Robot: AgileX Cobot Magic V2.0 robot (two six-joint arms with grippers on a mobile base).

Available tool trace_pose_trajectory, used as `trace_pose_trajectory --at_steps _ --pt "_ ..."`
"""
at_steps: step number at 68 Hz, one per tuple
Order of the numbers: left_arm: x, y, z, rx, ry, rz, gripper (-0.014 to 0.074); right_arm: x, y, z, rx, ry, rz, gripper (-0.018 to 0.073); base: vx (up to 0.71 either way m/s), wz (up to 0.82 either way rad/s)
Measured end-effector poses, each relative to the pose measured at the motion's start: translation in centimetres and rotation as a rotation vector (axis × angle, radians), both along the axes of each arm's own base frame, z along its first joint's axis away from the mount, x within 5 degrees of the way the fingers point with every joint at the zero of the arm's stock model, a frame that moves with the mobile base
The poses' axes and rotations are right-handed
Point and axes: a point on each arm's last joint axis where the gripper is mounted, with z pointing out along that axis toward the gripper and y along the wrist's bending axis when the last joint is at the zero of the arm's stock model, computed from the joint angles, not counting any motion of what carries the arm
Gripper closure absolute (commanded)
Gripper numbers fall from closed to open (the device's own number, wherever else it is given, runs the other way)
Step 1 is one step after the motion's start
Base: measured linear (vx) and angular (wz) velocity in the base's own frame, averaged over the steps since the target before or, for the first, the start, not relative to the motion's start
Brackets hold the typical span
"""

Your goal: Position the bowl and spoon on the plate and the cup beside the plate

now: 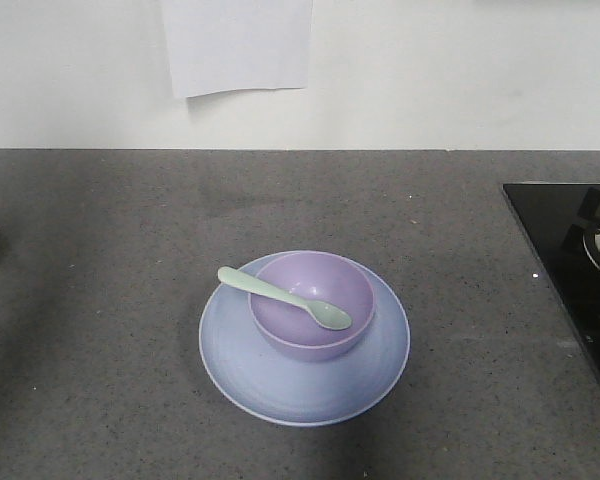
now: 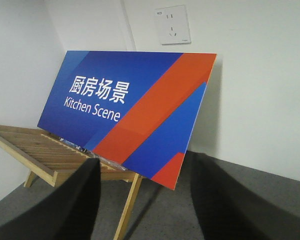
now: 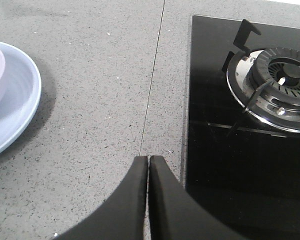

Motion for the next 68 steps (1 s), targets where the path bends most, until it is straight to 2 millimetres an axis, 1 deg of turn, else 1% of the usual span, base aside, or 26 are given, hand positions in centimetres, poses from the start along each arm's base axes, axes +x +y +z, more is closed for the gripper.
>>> trace_pose_trajectory --at_steps 12,18,26,38,50,68 --pt "0.3 0.3 0.1 -0.061 -0.058 -0.043 0.0199 0.0 0.0 0.0 0.000 0.000 0.000 0.0564 0.00 0.00" --pt "1.0 0.3 0.0 -0.078 -0.070 -0.068 0.0199 0.0 0.0 0.0 0.000 0.000 0.000 0.0564 0.00 0.00" --pt "2.6 0.5 -0.8 -0.112 -0.042 -0.070 0.0199 0.0 0.0 0.0 0.000 0.000 0.000 0.0564 0.00 0.00" --pt "5.9 1.6 -3.0 -0.160 0.048 -0.029 0.0199 0.0 0.0 0.0 0.000 0.000 0.000 0.0564 0.00 0.00" --pt "8.3 3.4 -5.1 -0.255 0.114 -0.029 0.0199 0.0 0.0 0.0 0.000 0.000 0.000 0.0564 0.00 0.00" --pt "10.8 7.0 -8.8 -0.394 0.269 -0.011 0.0199 0.0 0.0 0.0 0.000 0.000 0.000 0.0564 0.00 0.00"
